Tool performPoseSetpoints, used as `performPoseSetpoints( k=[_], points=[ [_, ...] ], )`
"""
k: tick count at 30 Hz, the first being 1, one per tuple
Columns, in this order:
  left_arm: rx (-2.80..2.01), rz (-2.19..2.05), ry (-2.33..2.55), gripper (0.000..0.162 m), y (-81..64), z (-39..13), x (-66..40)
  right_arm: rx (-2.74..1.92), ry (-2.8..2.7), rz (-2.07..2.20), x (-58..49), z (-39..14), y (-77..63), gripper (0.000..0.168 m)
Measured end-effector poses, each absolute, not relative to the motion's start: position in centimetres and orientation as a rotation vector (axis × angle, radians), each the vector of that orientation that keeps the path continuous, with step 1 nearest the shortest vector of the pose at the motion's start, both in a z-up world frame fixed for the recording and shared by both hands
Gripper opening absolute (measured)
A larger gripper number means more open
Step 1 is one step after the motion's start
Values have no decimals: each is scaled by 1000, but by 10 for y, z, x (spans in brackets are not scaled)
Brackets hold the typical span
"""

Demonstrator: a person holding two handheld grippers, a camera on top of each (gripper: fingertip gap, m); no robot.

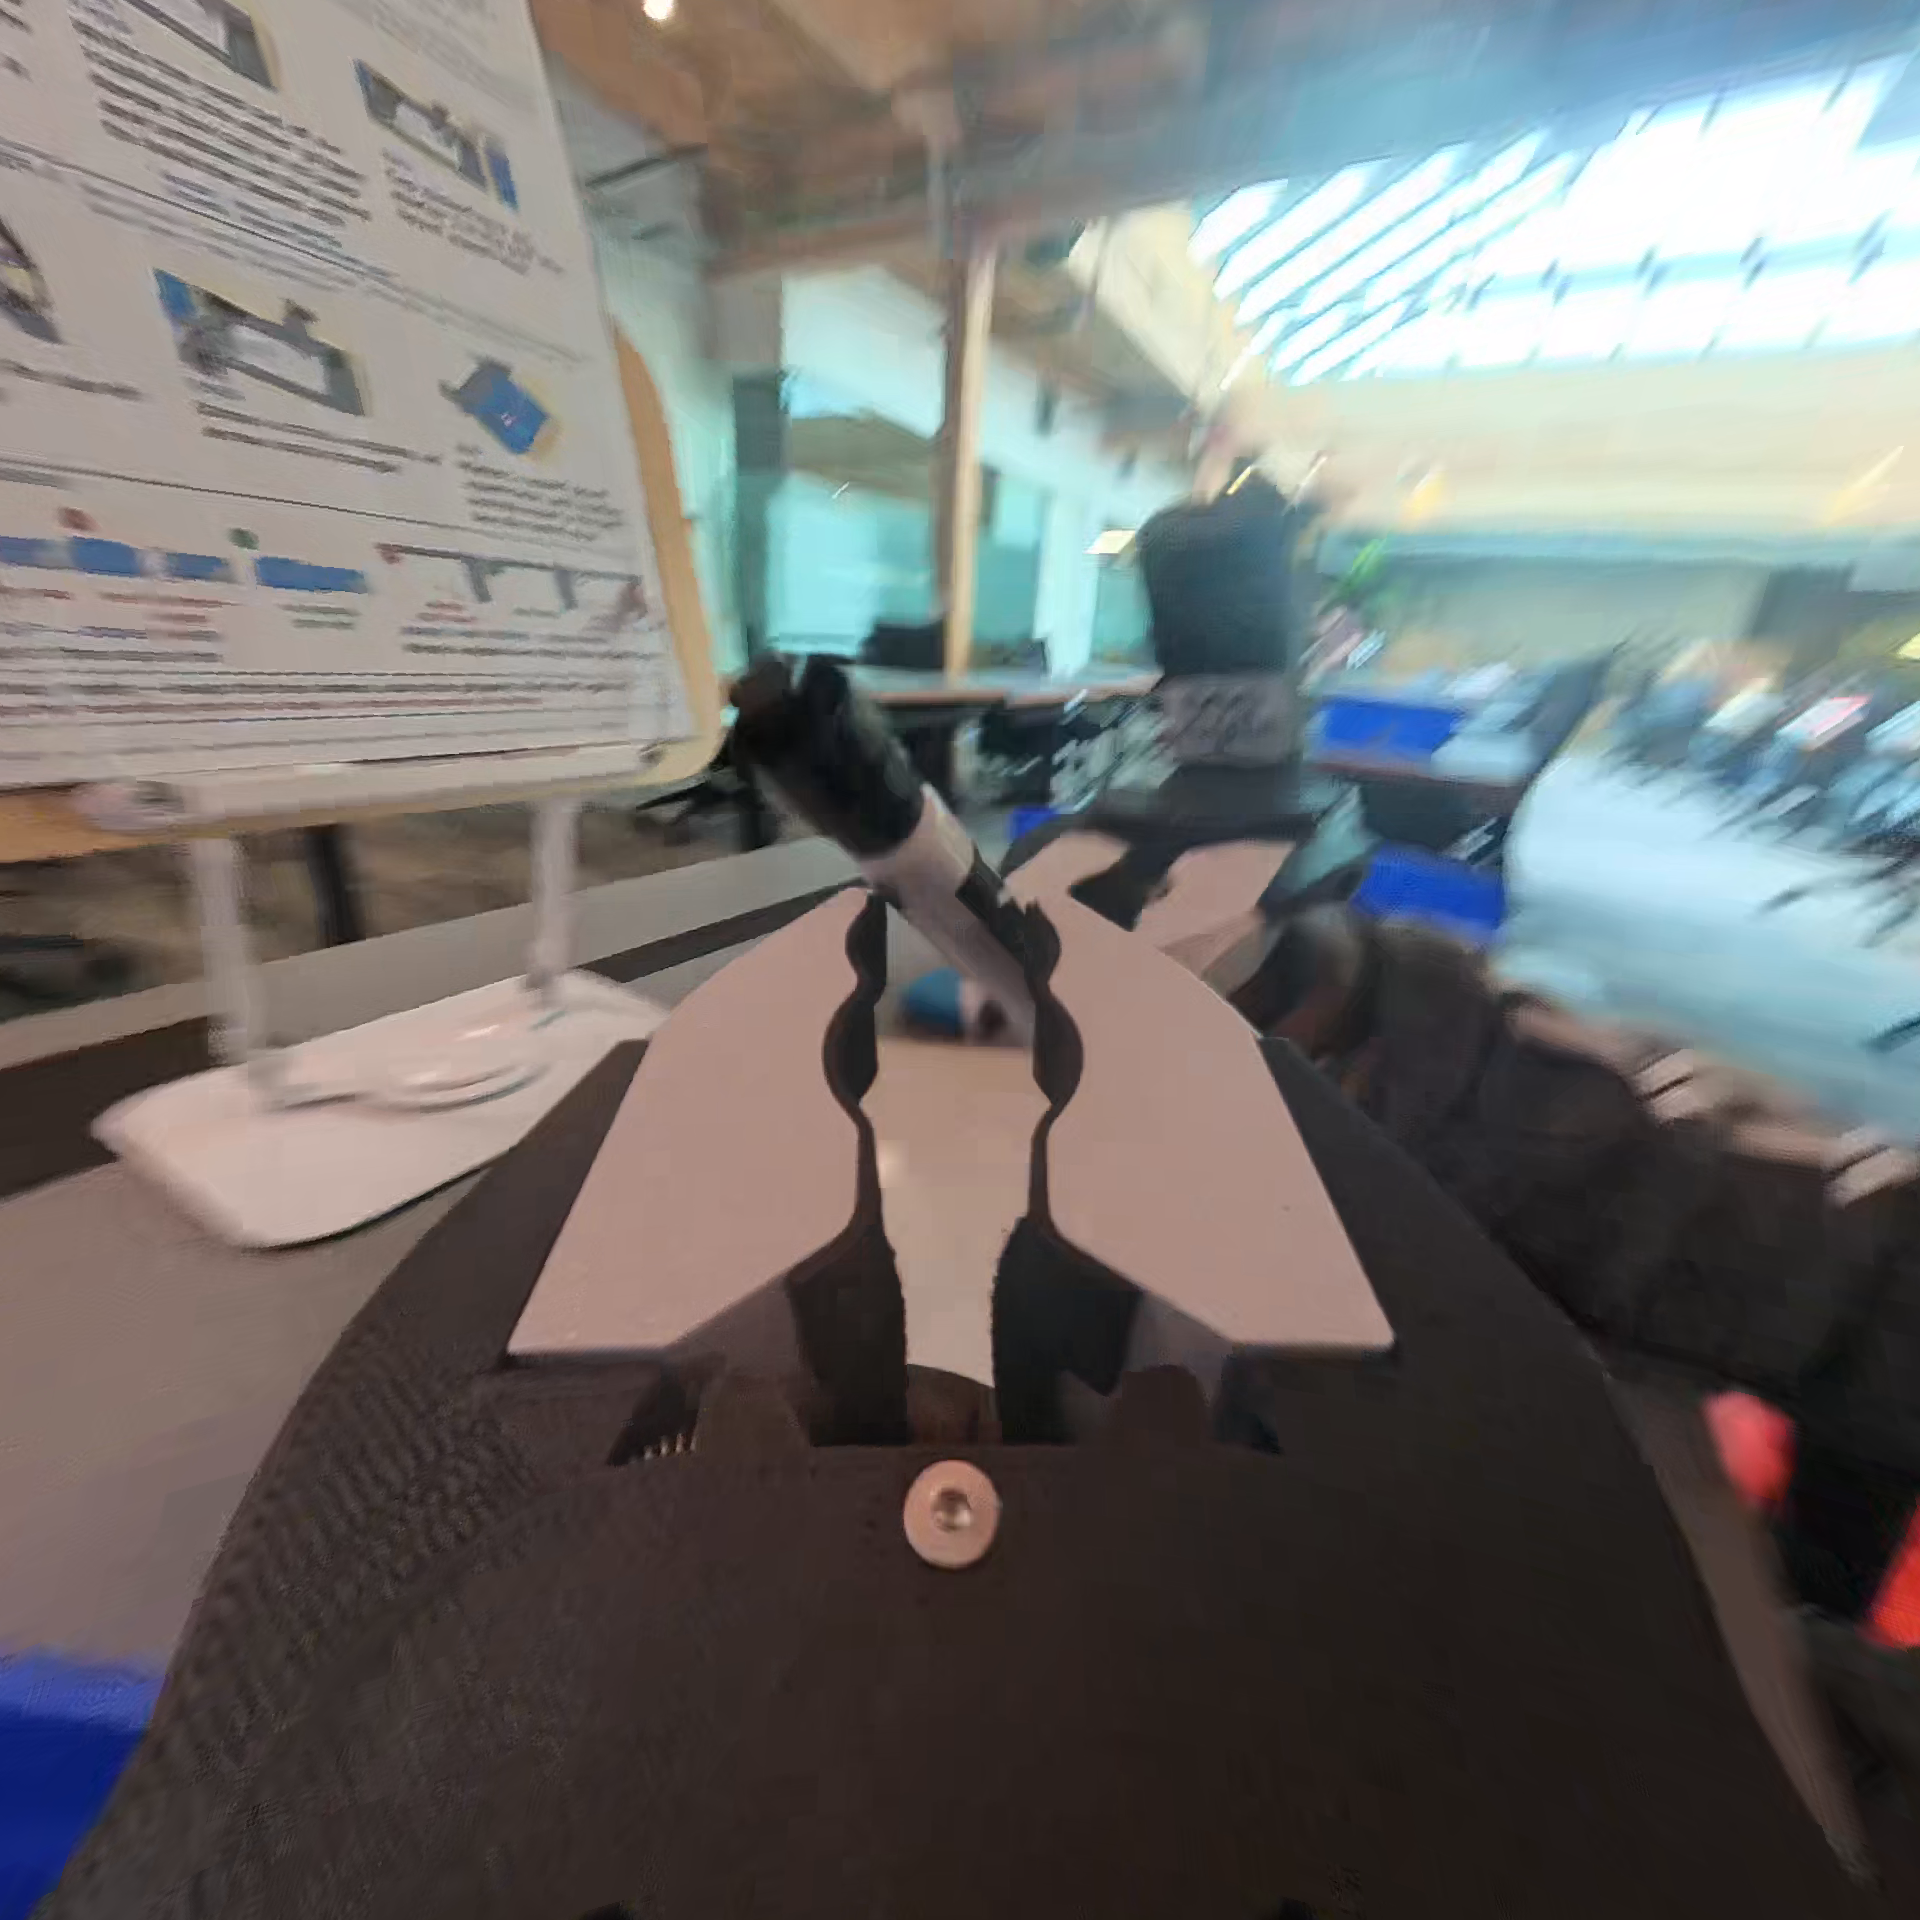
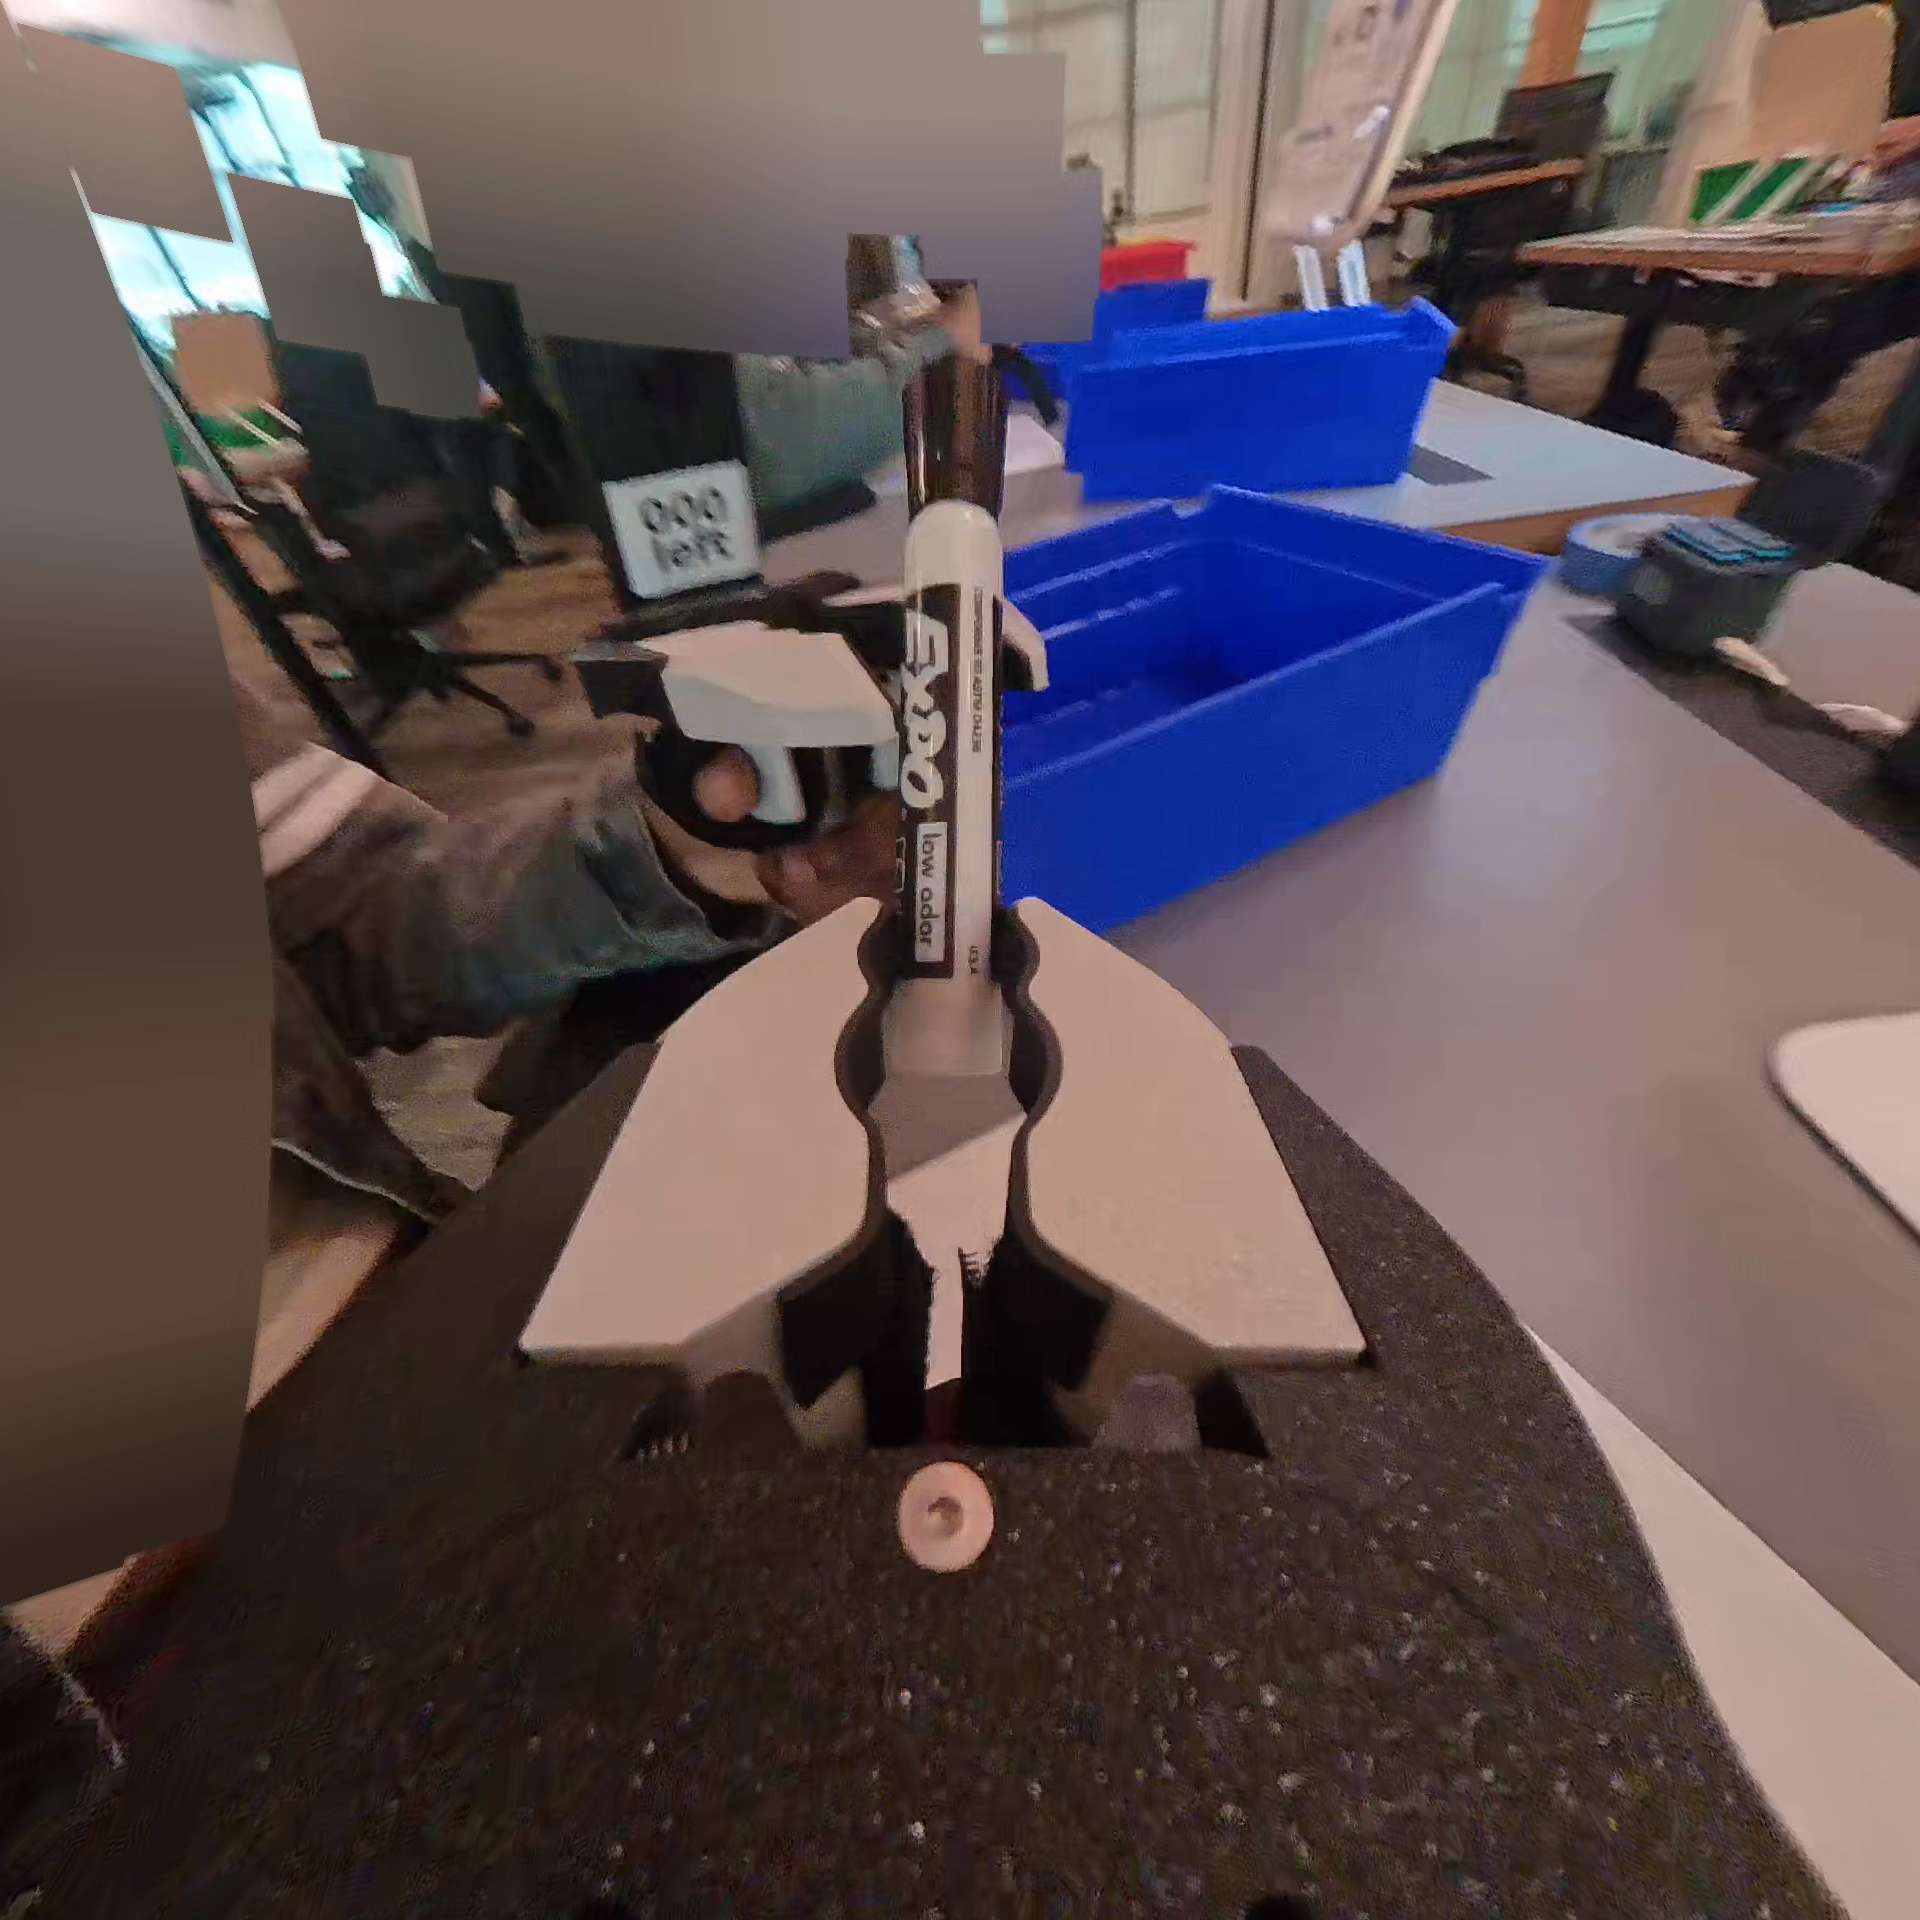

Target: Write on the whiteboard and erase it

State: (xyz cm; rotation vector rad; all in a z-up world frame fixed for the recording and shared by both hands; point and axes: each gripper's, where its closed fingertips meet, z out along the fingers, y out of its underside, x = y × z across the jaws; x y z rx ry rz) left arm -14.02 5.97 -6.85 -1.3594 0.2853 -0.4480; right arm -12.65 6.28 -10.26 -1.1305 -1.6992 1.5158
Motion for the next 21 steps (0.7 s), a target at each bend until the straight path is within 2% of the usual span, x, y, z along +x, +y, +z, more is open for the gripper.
performPoseSetpoints(
  k=[3,7,9,11,15,17,19,21],
  points=[
    [-1474,152,482,38,56,-85,-177,-1211,-1754,1136,-116,-119,97,19],
    [-1569,841,876,50,62,-110,-200,-1262,-1791,1038,-112,-128,103,19],
    [-1451,1123,1000,52,69,-105,-202,-1301,-1843,1005,-111,-138,102,19],
    [-1386,1248,1112,53,77,-109,-198,-1305,-1876,1000,-111,-143,99,19],
    [-1400,1234,1233,52,89,-128,-193,-1288,-1906,1035,-111,-143,92,19],
    [-1403,1205,1251,46,91,-132,-188,-1282,-1919,1044,-110,-143,90,19],
    [-1376,1214,1227,19,93,-129,-186,-1262,-1924,1072,-109,-141,86,19],
    [-1424,1174,1206,15,92,-131,-186,-1215,-1897,1107,-109,-133,84,19]
  ],
)
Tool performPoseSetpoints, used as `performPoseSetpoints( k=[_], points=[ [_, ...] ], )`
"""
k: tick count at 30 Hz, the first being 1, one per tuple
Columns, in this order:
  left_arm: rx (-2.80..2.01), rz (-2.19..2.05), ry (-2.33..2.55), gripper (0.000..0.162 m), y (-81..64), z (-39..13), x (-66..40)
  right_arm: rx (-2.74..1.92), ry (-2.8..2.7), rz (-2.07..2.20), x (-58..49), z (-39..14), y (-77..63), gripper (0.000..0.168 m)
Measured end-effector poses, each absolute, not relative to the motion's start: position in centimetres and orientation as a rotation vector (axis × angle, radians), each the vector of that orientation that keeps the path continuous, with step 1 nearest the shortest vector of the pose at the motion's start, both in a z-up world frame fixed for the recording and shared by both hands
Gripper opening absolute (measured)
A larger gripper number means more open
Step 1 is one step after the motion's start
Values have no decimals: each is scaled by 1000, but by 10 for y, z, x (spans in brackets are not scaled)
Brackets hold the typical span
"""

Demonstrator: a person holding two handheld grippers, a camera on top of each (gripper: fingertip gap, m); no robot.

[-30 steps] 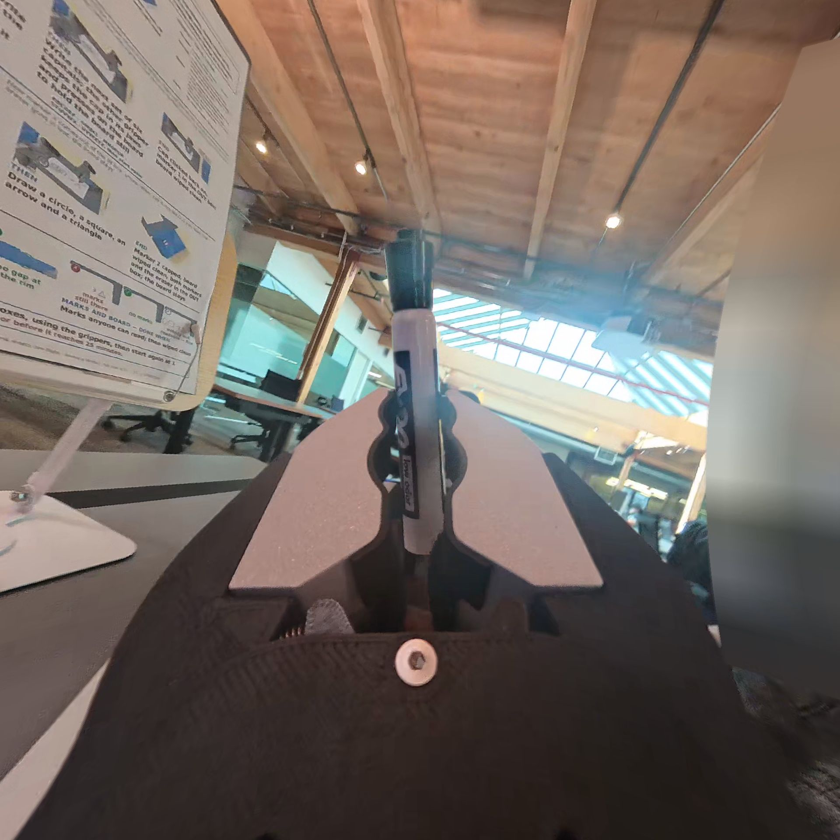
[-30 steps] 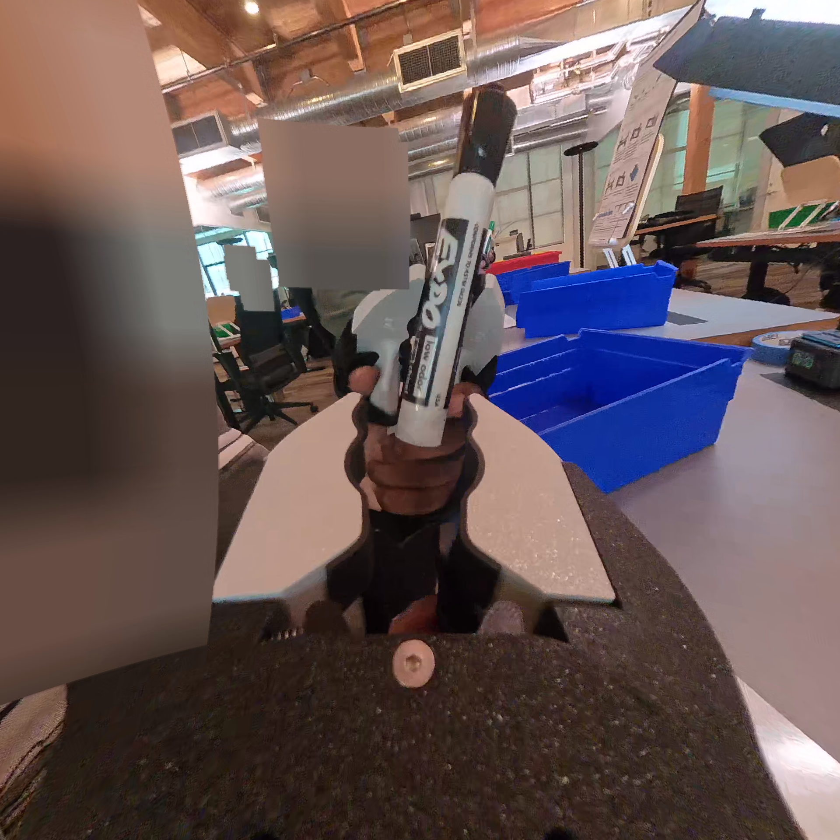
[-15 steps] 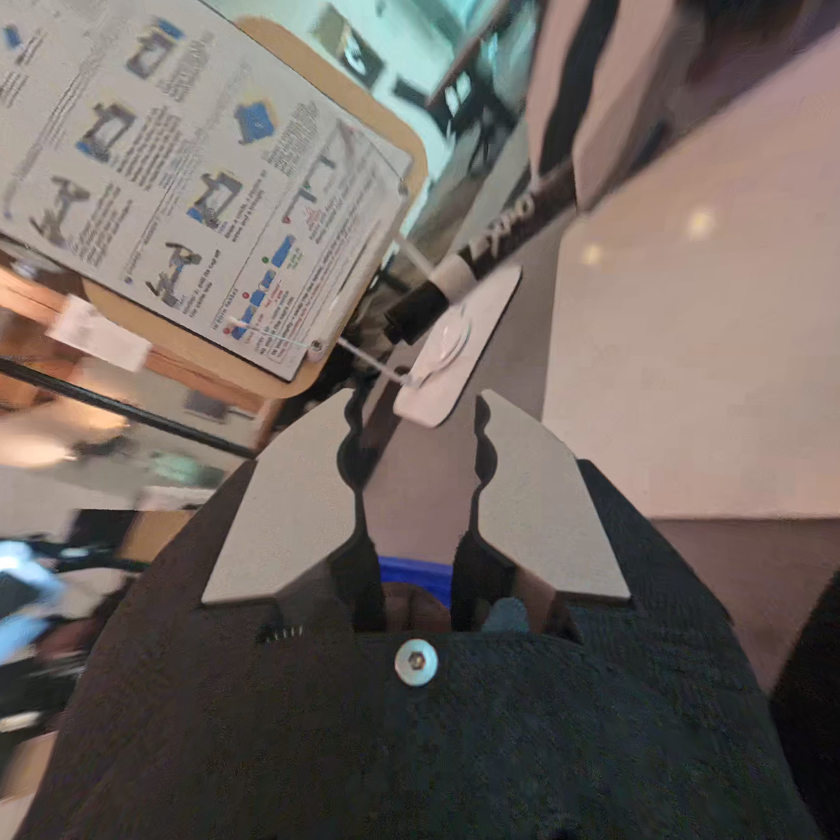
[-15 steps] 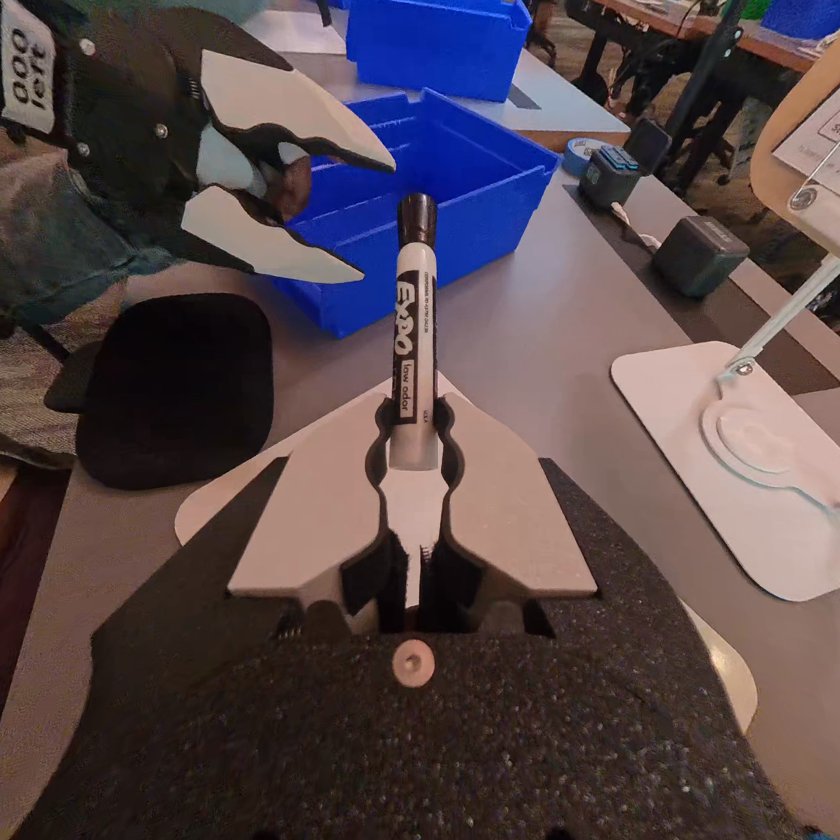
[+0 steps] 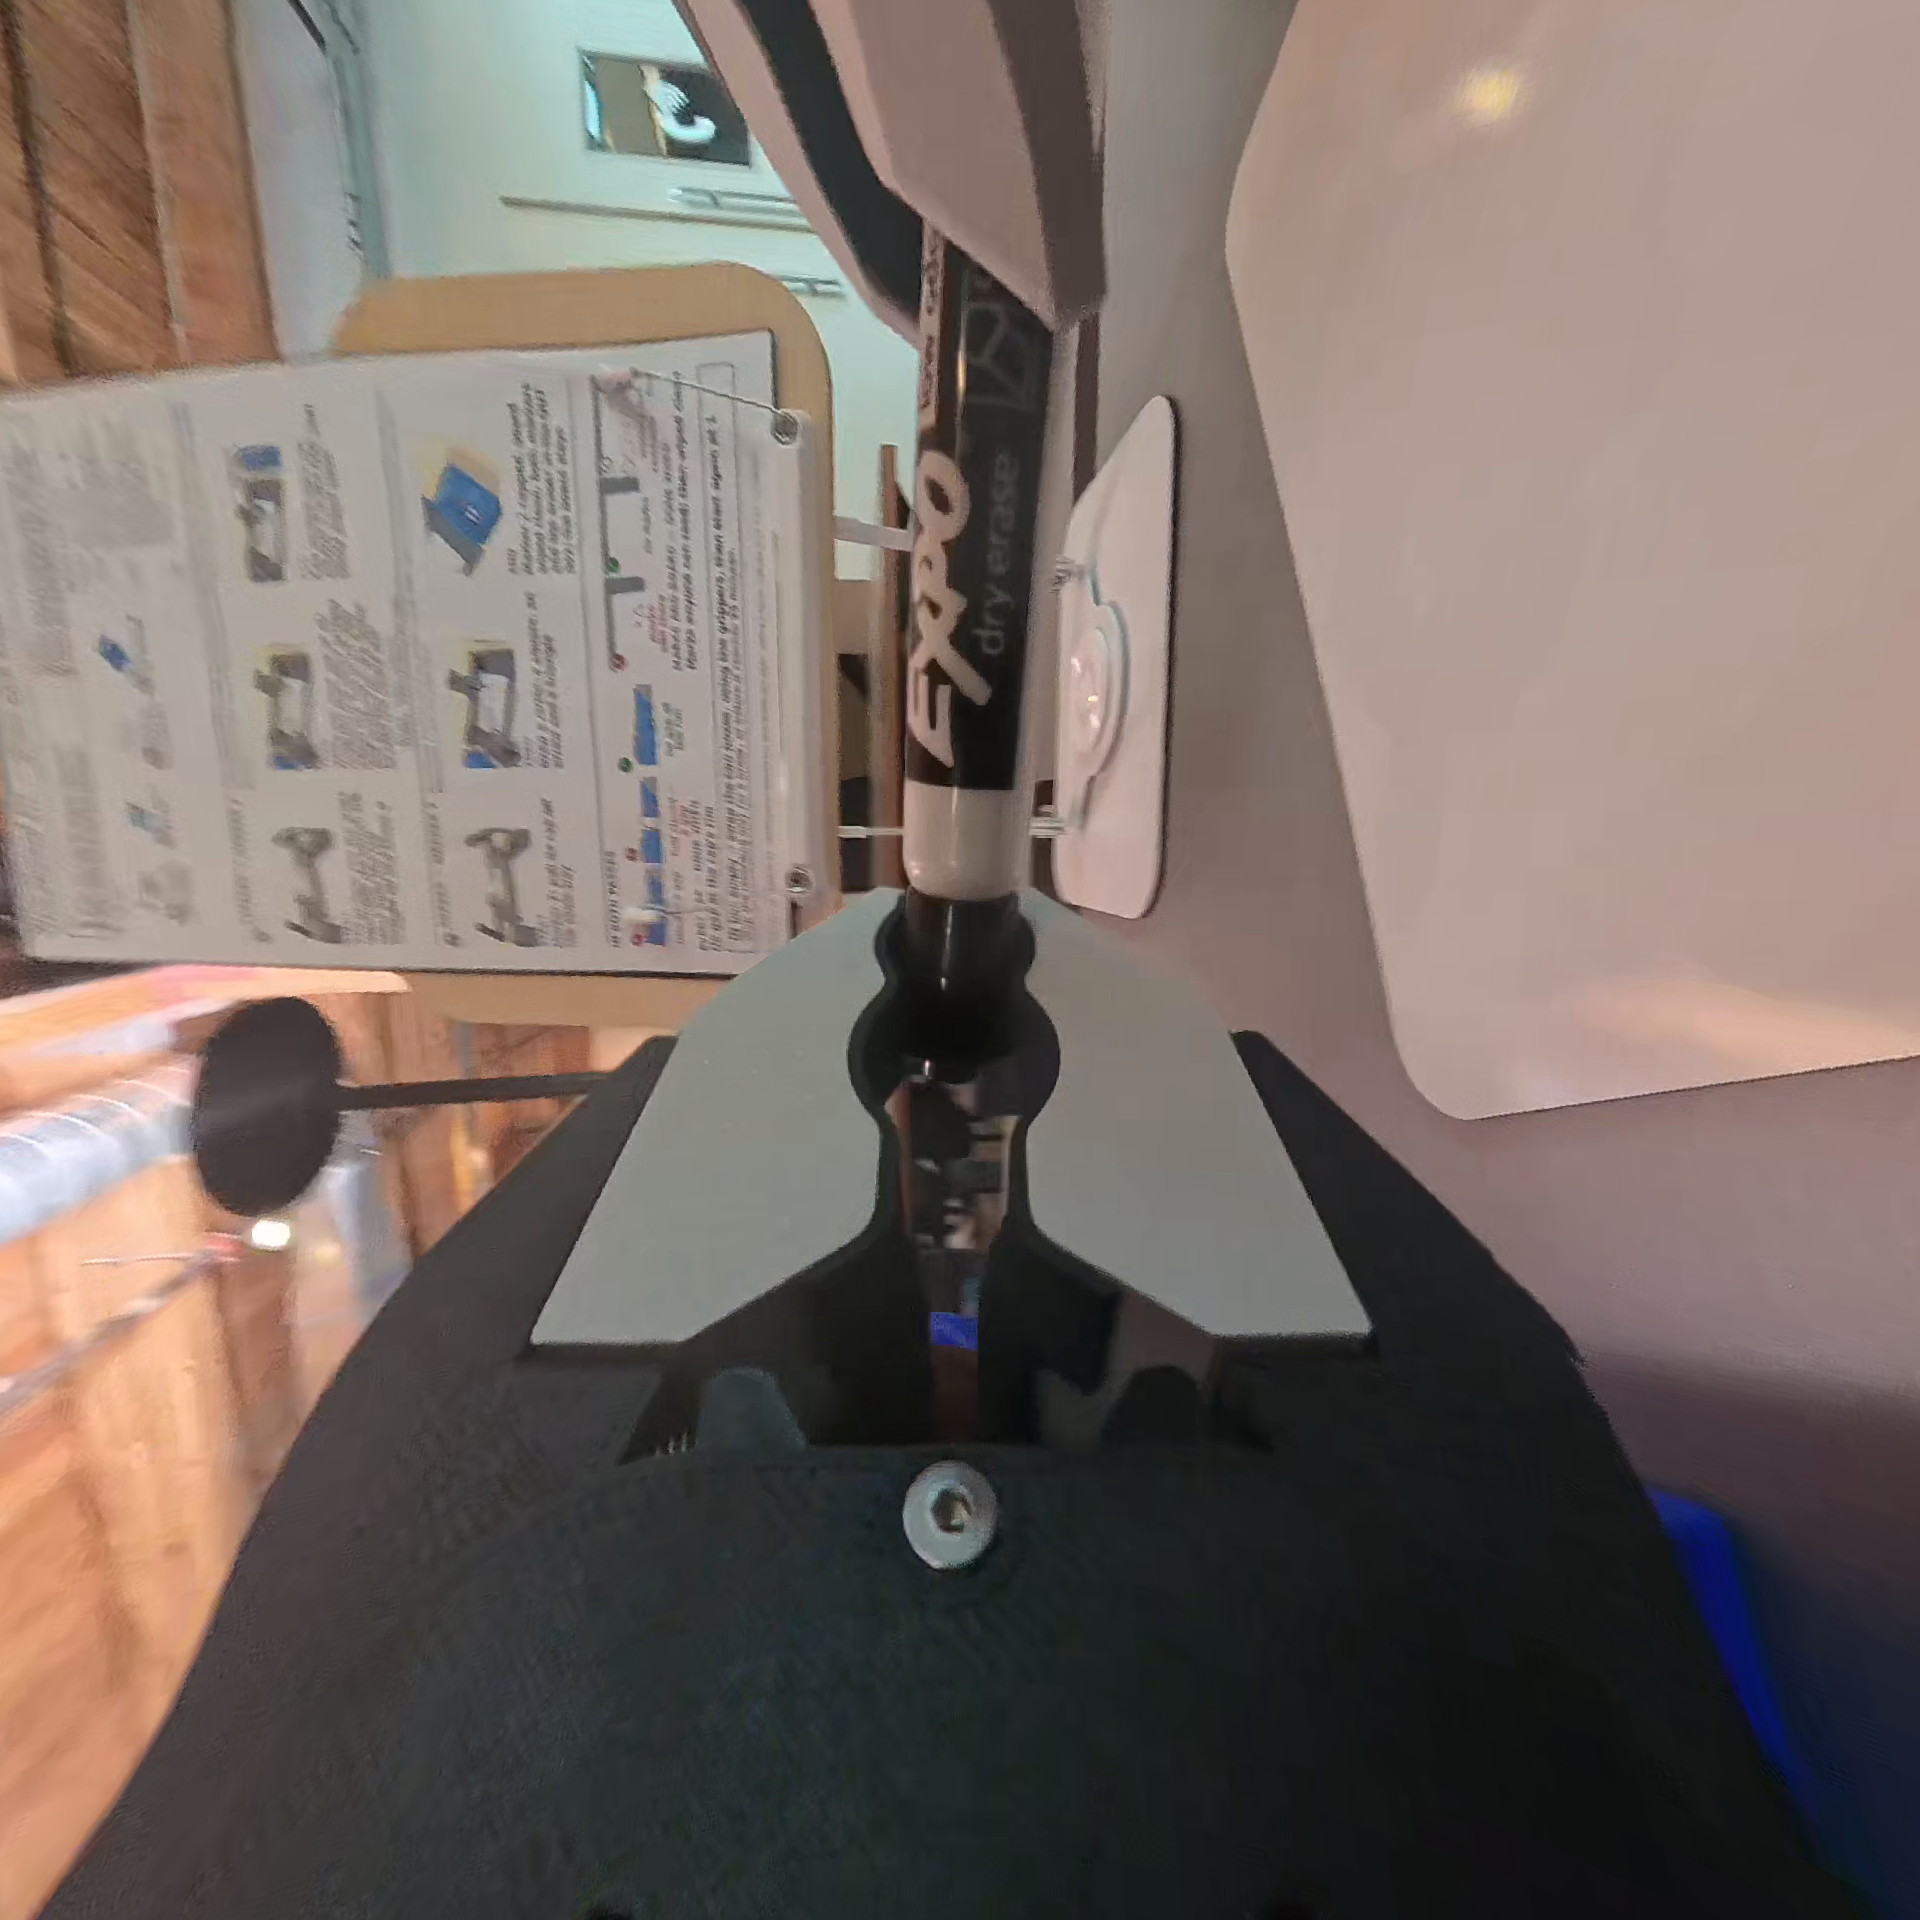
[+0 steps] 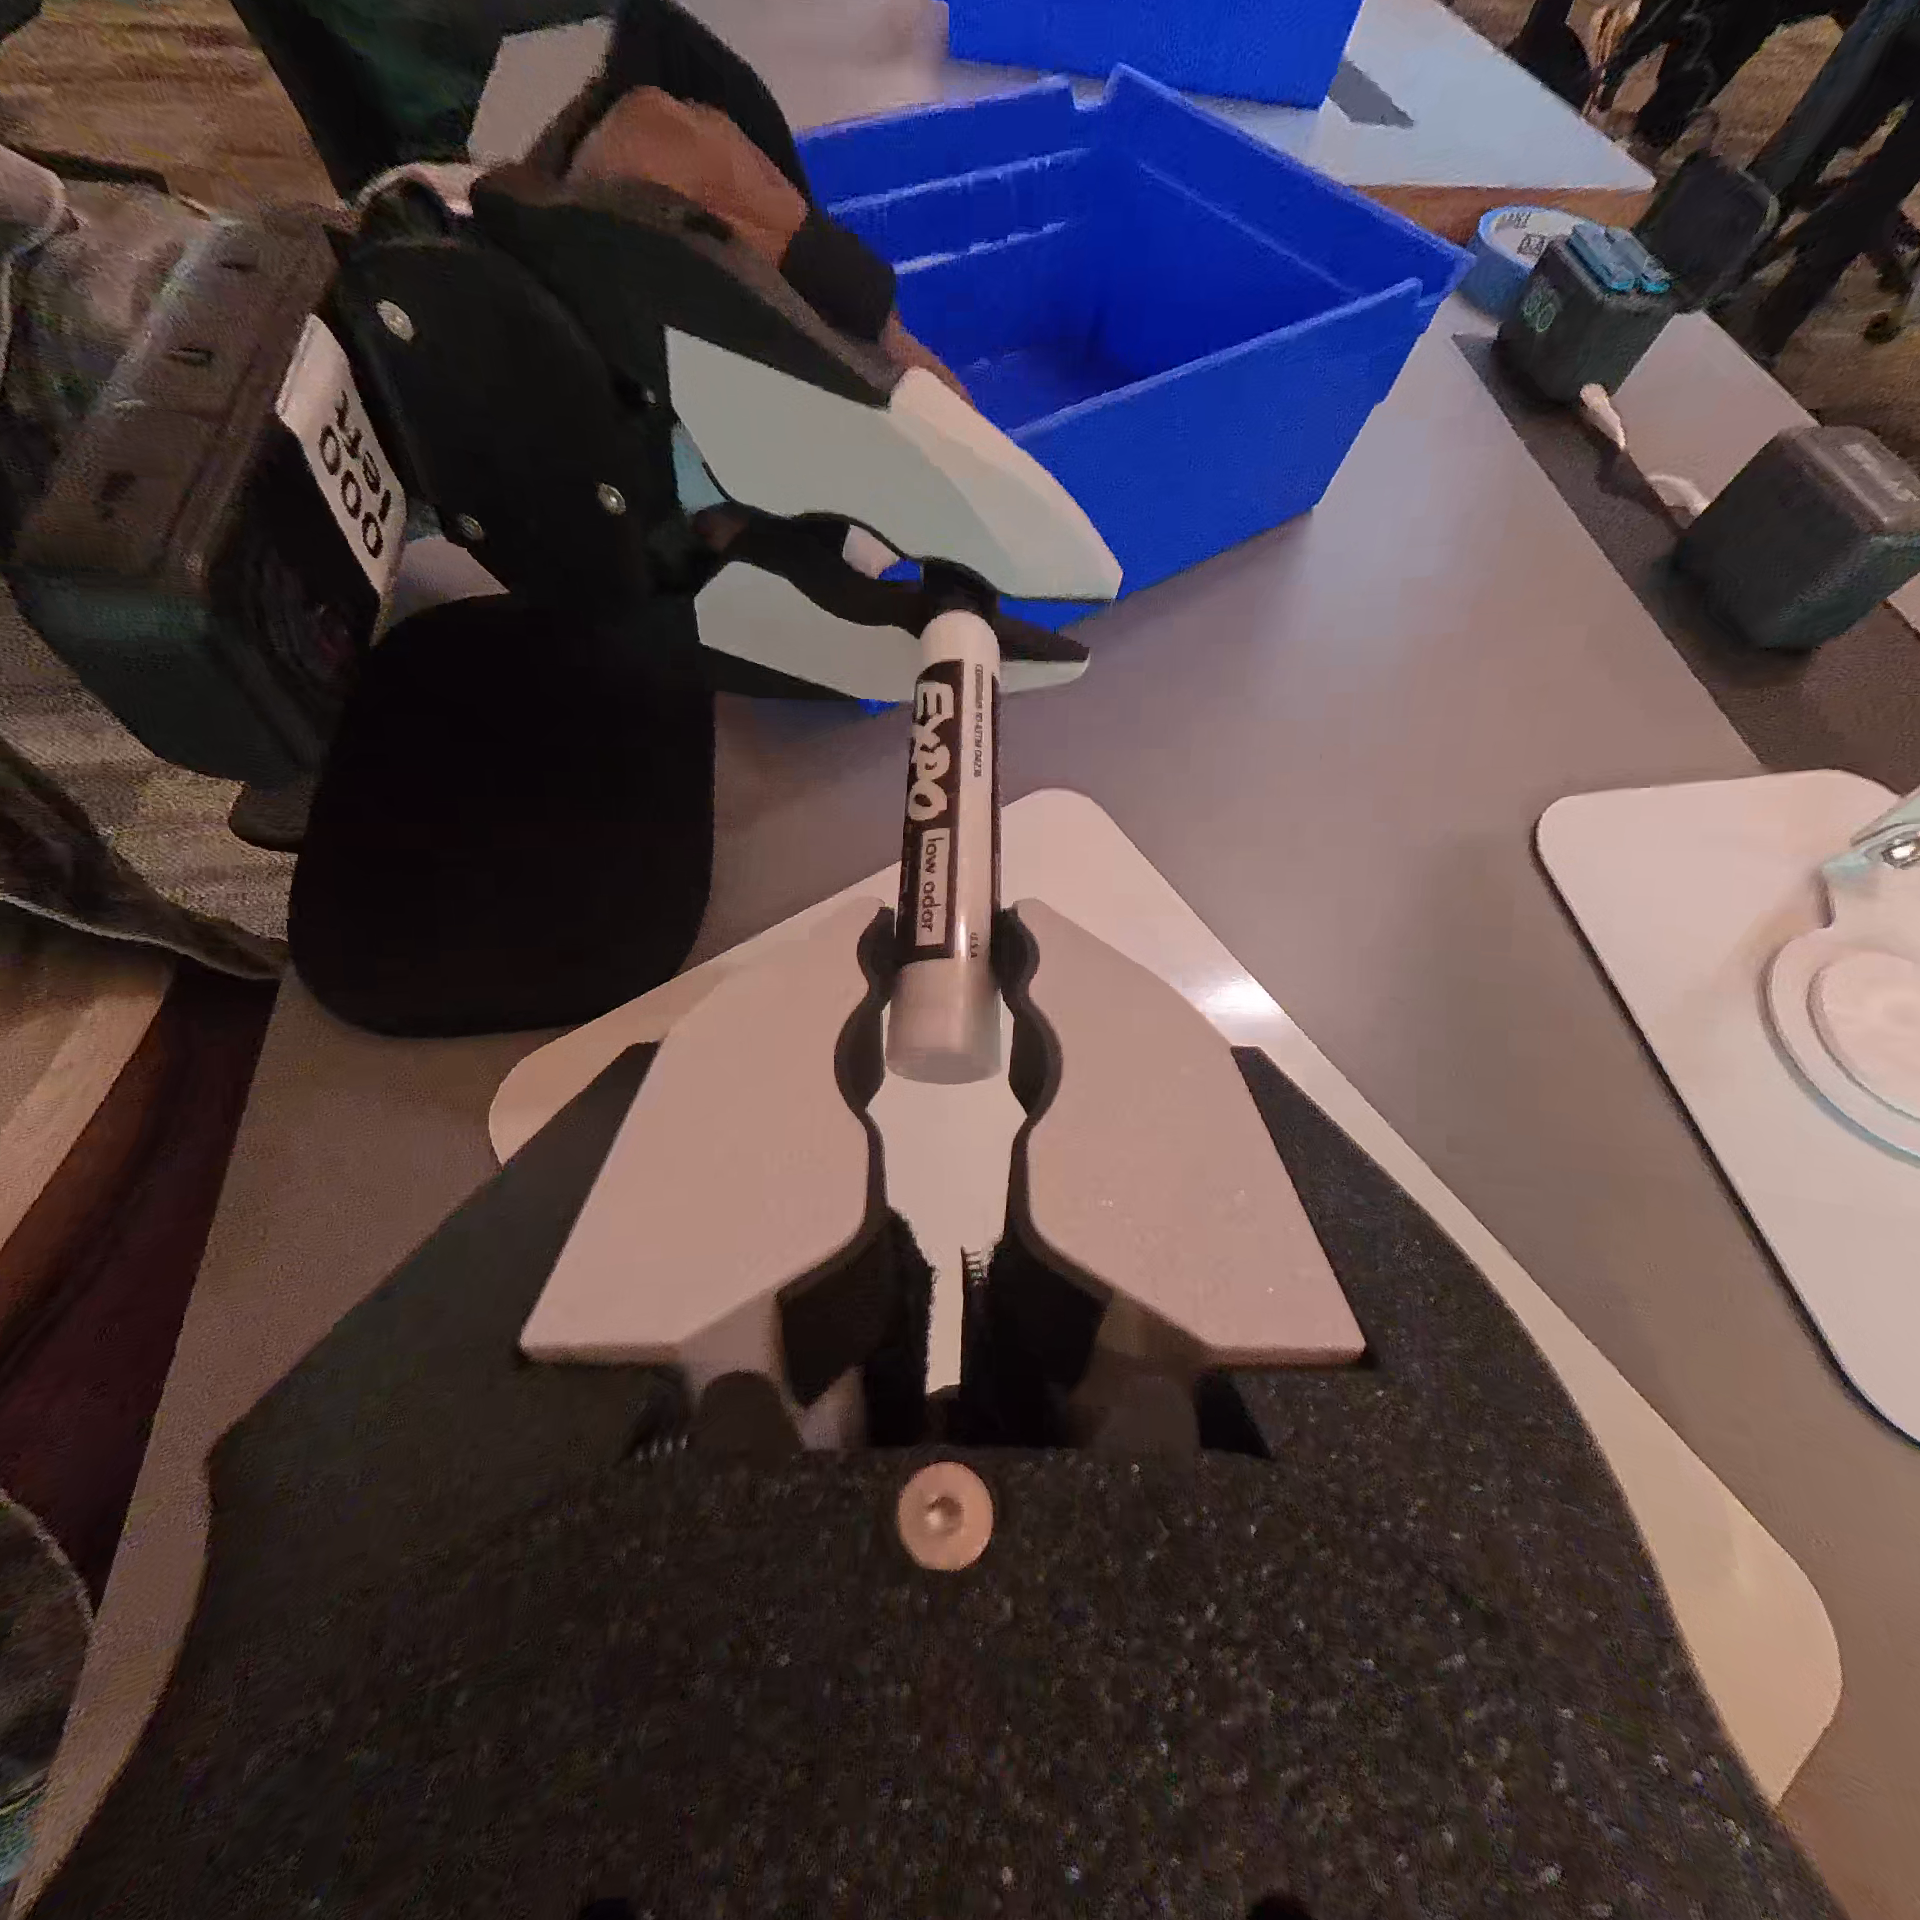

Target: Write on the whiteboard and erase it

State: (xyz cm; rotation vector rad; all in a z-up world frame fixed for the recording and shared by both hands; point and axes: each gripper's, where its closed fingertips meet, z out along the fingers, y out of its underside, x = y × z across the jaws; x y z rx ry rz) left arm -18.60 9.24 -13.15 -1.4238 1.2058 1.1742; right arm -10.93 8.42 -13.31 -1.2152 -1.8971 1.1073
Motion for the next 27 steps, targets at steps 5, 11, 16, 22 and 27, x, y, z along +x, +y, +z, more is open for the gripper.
performPoseSetpoints(
  k=[5,11,16,22,27],
  points=[
    [-1613,451,864,14,84,-120,-157,-704,-1382,1554,-95,-41,73,43],
    [-1639,-94,845,14,73,-113,-99,-631,-1452,1667,-108,-54,43,71],
    [-1692,17,952,15,77,-131,-94,-548,-1539,1578,-108,-62,27,23],
    [-1639,45,953,14,79,-125,-92,-580,-1569,1438,-107,-63,34,17],
    [-1690,-527,921,16,47,-109,-63,-434,-1582,1497,-87,-41,11,16]
  ],
)
